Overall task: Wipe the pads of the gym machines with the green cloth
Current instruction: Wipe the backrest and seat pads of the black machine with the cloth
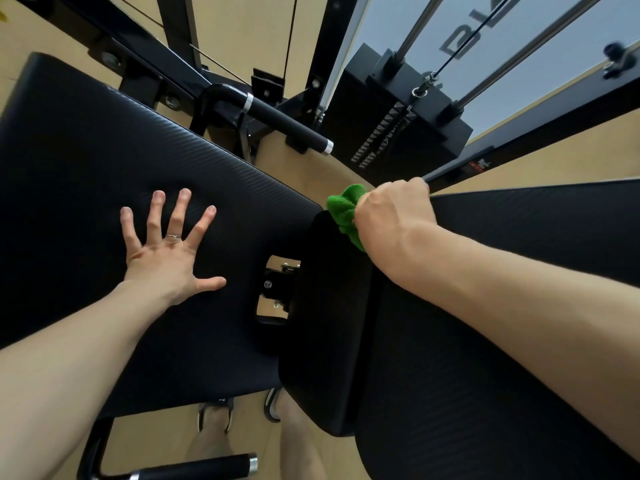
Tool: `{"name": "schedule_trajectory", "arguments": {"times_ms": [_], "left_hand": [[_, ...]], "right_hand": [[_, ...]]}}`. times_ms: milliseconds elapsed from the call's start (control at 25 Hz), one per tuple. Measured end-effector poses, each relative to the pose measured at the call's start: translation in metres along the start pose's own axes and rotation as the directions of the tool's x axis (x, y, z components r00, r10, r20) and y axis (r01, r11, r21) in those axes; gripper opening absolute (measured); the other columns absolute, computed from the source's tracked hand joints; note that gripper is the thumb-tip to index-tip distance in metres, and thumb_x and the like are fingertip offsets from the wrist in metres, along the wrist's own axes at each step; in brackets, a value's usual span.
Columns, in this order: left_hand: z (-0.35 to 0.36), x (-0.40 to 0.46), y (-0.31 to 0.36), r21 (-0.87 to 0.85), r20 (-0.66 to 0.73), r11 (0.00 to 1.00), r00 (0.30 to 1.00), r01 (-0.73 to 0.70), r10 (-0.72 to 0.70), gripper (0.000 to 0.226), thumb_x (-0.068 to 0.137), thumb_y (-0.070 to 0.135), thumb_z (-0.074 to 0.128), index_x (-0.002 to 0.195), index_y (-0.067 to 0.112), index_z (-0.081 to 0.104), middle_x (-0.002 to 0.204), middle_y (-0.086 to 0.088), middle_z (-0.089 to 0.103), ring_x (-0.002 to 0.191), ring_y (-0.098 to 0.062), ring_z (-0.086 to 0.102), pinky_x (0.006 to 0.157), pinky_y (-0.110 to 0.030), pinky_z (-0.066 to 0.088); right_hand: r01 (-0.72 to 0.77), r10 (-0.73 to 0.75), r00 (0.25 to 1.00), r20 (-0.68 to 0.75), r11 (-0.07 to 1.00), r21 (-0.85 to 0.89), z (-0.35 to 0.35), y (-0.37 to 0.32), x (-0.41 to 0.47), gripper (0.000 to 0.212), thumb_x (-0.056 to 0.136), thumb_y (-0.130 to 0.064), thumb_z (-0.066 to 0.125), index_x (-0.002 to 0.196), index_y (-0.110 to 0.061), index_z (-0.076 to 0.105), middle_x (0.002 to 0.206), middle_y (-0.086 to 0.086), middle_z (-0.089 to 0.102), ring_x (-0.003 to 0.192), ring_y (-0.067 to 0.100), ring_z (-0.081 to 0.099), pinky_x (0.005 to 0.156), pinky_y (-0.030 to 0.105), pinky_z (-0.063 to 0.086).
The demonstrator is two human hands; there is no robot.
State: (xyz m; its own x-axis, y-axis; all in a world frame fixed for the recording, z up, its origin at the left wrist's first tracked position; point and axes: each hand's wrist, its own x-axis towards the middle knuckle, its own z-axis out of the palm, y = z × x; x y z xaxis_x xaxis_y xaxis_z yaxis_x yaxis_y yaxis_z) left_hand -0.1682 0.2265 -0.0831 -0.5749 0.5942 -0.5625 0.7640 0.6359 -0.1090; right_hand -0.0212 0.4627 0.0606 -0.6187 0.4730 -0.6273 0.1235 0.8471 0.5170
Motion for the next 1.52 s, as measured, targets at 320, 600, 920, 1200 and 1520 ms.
{"name": "schedule_trajectory", "arguments": {"times_ms": [320,600,920,1200,1520], "left_hand": [[0.0,0.0,0.001,-0.002,0.032,1.0,0.999,-0.008,0.008,0.13,0.061,0.096,0.047,0.147,0.042,-0.035,0.148,-0.003,-0.055,0.139,-0.036,-0.046,0.111,-0.069,-0.019],[0.012,0.003,-0.001,0.016,-0.046,1.0,0.999,-0.006,0.007,0.132,0.059,0.097,0.046,0.148,0.041,-0.034,0.15,-0.004,-0.052,0.141,-0.037,-0.042,0.113,-0.07,-0.014],[0.017,0.006,-0.002,0.047,-0.099,0.999,0.995,0.001,0.004,0.133,0.058,0.099,0.042,0.147,0.04,-0.037,0.152,-0.005,-0.051,0.142,-0.038,-0.04,0.113,-0.07,-0.013],[0.011,0.0,-0.005,0.041,-0.067,0.999,0.997,-0.036,0.039,0.129,0.062,0.096,0.045,0.148,0.04,-0.033,0.154,-0.005,-0.048,0.143,-0.037,-0.04,0.111,-0.068,-0.018],[0.031,-0.073,-0.001,-0.001,0.075,0.98,0.977,-0.201,0.2,0.096,0.087,0.08,0.034,0.157,0.034,-0.013,0.161,-0.007,-0.035,0.148,-0.034,-0.031,0.12,-0.056,-0.012]], "right_hand": [[-0.041,0.049,0.997,-0.053,0.991,0.128,0.002,-0.019,0.002,0.024,0.095,-0.022,0.054,0.111,-0.006,0.059,0.106,0.013,0.063,0.098,0.031,0.061,0.089,0.043,0.046],[0.102,-0.098,0.994,-0.038,0.987,0.123,0.02,-0.092,0.085,0.025,0.097,-0.022,0.052,0.116,-0.018,0.068,0.116,0.006,0.067,0.11,0.033,0.061,0.098,0.046,0.042],[0.395,-0.396,0.918,0.008,0.912,-0.112,0.051,-0.172,0.023,0.036,0.102,-0.017,0.044,0.134,-0.013,0.06,0.134,0.009,0.061,0.131,0.038,0.049,0.114,0.052,0.028],[0.561,-0.573,0.819,0.031,0.811,0.166,0.069,-0.193,-0.04,0.04,0.063,-0.049,0.086,0.049,-0.017,0.066,0.07,-0.002,0.073,0.078,0.016,0.07,0.085,0.025,0.049],[0.694,-0.682,0.719,-0.131,0.712,0.104,0.105,-0.188,-0.12,0.013,0.064,-0.027,0.087,0.062,-0.022,0.075,0.072,-0.006,0.07,0.08,0.021,0.066,0.092,0.033,0.053]]}}
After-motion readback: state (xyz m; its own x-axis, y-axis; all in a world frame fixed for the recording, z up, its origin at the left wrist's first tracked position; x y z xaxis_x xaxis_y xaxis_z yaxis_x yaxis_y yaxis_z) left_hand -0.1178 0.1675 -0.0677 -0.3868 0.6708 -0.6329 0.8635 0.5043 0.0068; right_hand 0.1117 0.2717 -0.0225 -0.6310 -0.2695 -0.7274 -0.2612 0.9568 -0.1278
